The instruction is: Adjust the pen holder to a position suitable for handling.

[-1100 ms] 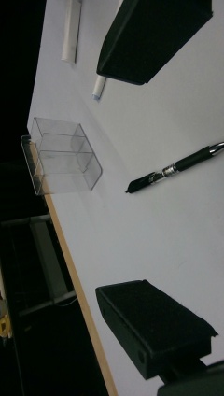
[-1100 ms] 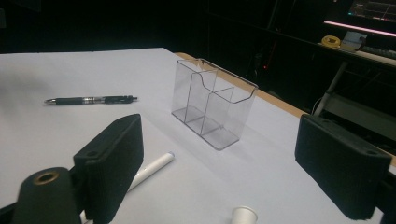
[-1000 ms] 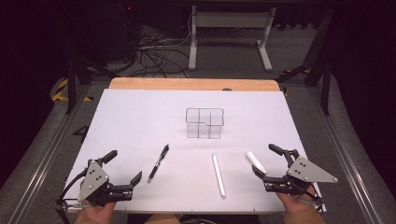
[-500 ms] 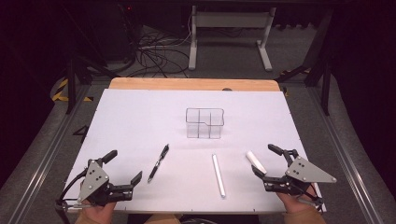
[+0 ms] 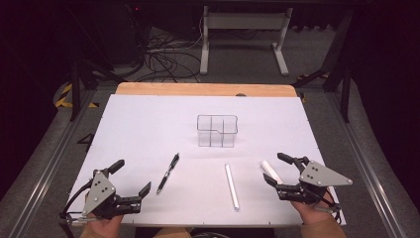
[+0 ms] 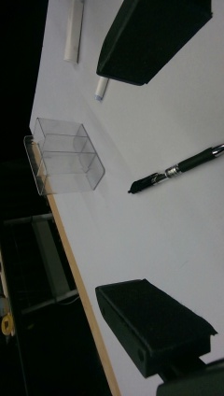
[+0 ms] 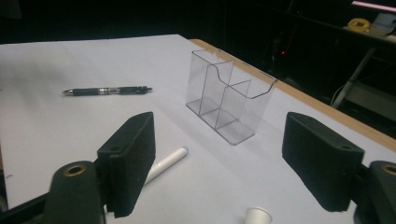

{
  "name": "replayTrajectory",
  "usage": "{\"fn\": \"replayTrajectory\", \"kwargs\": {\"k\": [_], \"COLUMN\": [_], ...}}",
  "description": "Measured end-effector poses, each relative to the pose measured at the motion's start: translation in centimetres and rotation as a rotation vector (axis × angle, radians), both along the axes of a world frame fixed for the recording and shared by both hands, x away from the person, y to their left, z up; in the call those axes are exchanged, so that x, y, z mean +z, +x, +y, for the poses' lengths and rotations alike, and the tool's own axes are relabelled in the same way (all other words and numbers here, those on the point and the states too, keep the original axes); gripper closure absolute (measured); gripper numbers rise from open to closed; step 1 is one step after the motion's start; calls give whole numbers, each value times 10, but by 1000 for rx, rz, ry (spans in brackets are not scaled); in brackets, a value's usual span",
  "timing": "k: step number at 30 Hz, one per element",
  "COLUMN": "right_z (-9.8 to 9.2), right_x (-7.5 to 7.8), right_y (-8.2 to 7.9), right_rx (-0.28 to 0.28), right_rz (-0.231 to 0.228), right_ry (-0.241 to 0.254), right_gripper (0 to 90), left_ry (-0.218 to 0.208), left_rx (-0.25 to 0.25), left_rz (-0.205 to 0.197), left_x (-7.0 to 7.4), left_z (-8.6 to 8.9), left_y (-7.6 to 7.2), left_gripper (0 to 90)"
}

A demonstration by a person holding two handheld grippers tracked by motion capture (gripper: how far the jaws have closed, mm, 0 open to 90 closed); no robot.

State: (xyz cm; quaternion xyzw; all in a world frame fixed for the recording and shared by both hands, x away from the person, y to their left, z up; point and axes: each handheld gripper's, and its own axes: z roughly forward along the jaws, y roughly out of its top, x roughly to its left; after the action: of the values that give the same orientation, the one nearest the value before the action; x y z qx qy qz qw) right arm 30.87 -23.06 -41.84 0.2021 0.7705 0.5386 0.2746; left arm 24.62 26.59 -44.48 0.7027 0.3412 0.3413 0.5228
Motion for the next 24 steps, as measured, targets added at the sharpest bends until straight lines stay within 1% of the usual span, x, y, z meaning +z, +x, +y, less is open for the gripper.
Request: {"fn": "replayTrajectory", "kwargs": {"k": [1,2,3,6,8,10,14,16,23,24], "right_z": [3,4,4,14,18,20,30,36,45,46], "right_x": [3,4,4,11,15,17,25,30,33,33], "right_y": [3,5,5,14,18,20,29,33,40,41], "right_rx": [5,12,12,25,29,32,47,55,69,67], "right_rz": [20,30,30,48,48,46,49,42,51,46], "right_ry": [-10,-17,-17,-59,-70,-74,-84,-89,-95,-85], "right_gripper": [273,273,273,271,263,259,233,216,205,172], "left_ry": [-6,-6,-7,-4,-3,-2,-2,-2,2,2], "left_rx": [-3,-3,-4,-3,-1,0,1,2,3,4], "left_rz": [-1,-1,-1,2,2,2,3,4,6,6], "left_x": [0,0,0,0,0,0,0,0,0,0], "left_z": [0,0,0,-1,-1,-1,0,0,0,0], "left_y": [0,0,0,0,1,1,1,1,1,1], "left_gripper": [10,10,10,10,10,10,11,12,14,14]}}
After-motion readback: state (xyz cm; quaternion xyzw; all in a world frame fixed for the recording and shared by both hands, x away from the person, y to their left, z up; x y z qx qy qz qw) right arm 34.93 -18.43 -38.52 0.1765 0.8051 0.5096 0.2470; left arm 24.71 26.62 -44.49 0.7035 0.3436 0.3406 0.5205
